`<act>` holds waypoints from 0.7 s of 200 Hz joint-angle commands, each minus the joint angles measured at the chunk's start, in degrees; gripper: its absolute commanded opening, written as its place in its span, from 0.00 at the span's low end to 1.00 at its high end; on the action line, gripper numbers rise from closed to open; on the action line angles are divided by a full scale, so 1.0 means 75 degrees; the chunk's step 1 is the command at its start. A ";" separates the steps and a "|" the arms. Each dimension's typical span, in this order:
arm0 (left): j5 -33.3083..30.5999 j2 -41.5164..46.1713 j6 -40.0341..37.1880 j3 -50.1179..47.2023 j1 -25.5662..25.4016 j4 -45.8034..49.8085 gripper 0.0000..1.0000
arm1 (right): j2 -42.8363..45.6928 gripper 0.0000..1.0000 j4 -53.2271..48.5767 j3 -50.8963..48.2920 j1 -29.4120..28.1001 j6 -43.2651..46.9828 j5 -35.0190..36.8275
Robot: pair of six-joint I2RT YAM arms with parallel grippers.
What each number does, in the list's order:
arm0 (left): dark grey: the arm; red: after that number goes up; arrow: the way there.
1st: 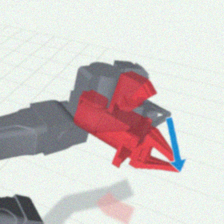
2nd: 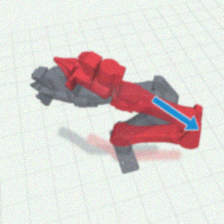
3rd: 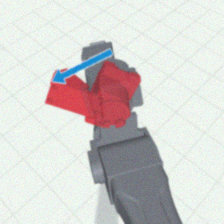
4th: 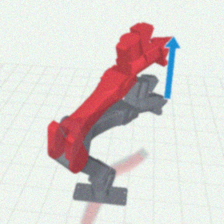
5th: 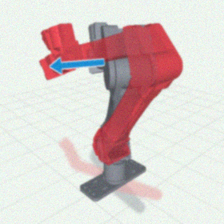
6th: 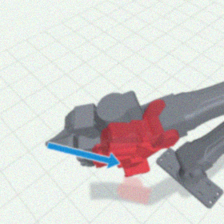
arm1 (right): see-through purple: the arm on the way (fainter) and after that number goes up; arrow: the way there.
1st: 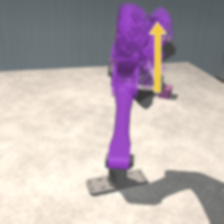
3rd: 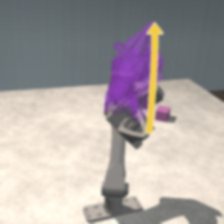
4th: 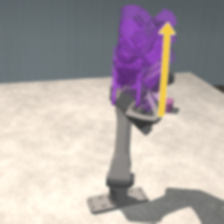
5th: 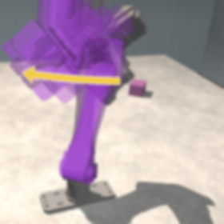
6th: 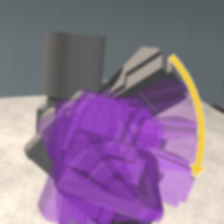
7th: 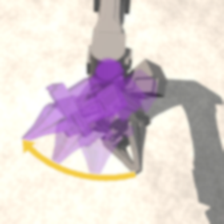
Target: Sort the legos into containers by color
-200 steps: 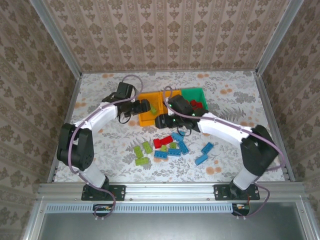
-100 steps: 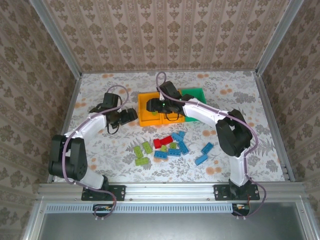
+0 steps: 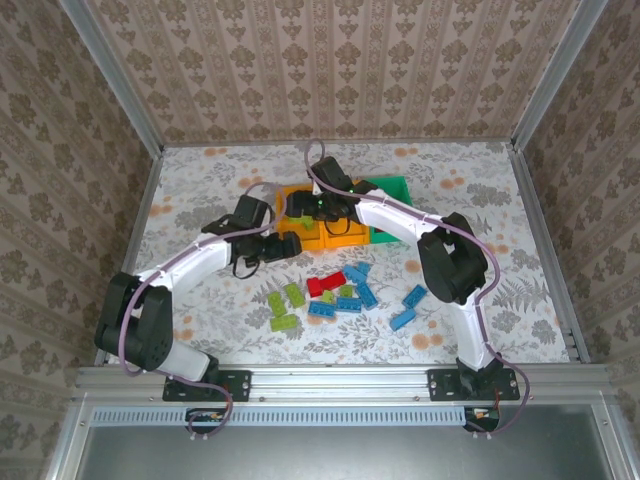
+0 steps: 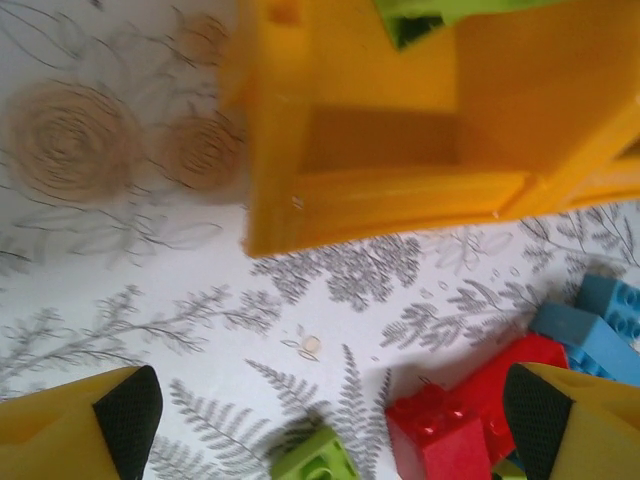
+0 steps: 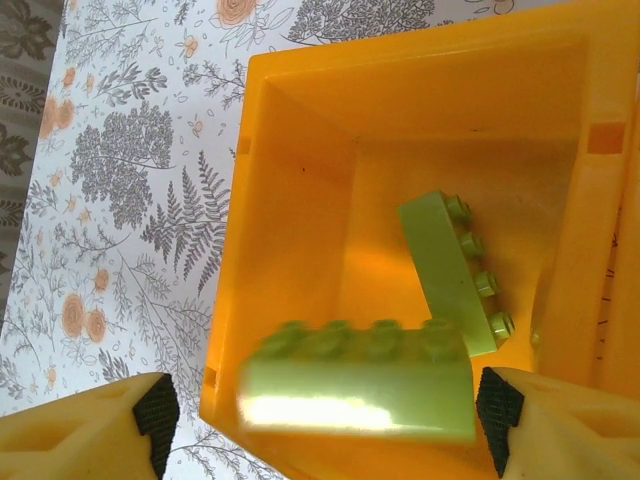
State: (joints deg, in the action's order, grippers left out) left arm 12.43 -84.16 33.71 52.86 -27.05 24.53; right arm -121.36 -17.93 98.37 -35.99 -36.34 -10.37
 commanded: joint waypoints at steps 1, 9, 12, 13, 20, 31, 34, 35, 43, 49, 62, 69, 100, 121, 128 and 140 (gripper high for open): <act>0.0179 -0.0079 0.0169 0.0127 -0.0248 0.0252 0.90 | 0.0137 0.84 0.0034 0.0168 0.0005 0.0104 -0.0070; 0.0221 -0.0141 0.0137 0.0221 -0.0343 0.0386 0.90 | 0.0221 0.85 0.0050 0.0124 0.0005 0.0136 -0.0060; 0.0219 -0.0180 0.0118 0.0278 -0.0385 0.0461 0.90 | 0.0256 0.85 0.0049 0.0103 0.0005 0.0150 -0.0051; 0.0224 -0.0192 0.0108 0.0289 -0.0405 0.0493 0.90 | 0.0273 0.85 0.0048 0.0097 0.0005 0.0154 -0.0049; 0.0218 -0.0299 0.0048 0.0434 -0.0515 0.0743 0.90 | 0.0369 0.85 0.0072 0.0045 0.0005 0.0181 -0.0028; 0.0209 -0.0466 -0.0015 0.0651 -0.0698 0.1112 0.89 | 0.0496 0.86 0.0113 -0.0057 0.0005 0.0216 0.0027; 0.0216 -0.0505 -0.0018 0.0697 -0.0746 0.1202 0.89 | 0.0554 0.86 0.0108 -0.0091 0.0002 0.0227 0.0060; 0.0223 -0.0525 -0.0018 0.0709 -0.0761 0.1233 0.89 | 0.0554 0.86 0.0108 -0.0091 0.0002 0.0227 0.0060; 0.0279 -0.0624 0.0017 0.0782 -0.0855 0.1391 0.87 | 0.0652 0.86 0.0094 -0.0156 0.0005 0.0250 0.0141; 0.0364 -0.0676 0.0075 0.0812 -0.0931 0.1469 0.86 | 0.0731 0.86 0.0062 -0.0193 0.0005 0.0272 0.0218; 0.0555 -0.0731 0.0211 0.0834 -0.1081 0.1514 0.83 | 0.0917 0.86 -0.0013 -0.0335 0.0027 0.0349 0.0435; 0.0613 -0.0764 0.0282 0.0844 -0.1174 0.1543 0.83 | 0.1044 0.86 -0.0057 -0.0441 0.0046 0.0379 0.0558; 0.0629 -0.1011 0.0480 0.1028 -0.1608 0.1740 0.81 | 0.1730 0.87 -0.0051 -0.1285 0.0260 0.0347 0.1155; 0.0652 -0.1241 0.0580 0.1168 -0.1813 0.1858 0.80 | 0.2345 0.88 0.0047 -0.2084 0.0486 0.0331 0.1695; 0.0663 -0.1324 0.0612 0.1215 -0.1867 0.1883 0.79 | 0.2549 0.89 0.0043 -0.2353 0.0574 0.0327 0.1900; 0.0664 -0.1465 0.0649 0.1319 -0.1975 0.1928 0.78 | 0.2926 0.90 0.0020 -0.2780 0.0743 0.0339 0.2202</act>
State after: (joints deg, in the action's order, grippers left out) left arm 16.62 -92.84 36.56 60.20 -40.45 35.88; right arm -105.67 -17.32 84.03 -33.17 -34.48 -1.87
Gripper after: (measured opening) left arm 0.789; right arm 0.889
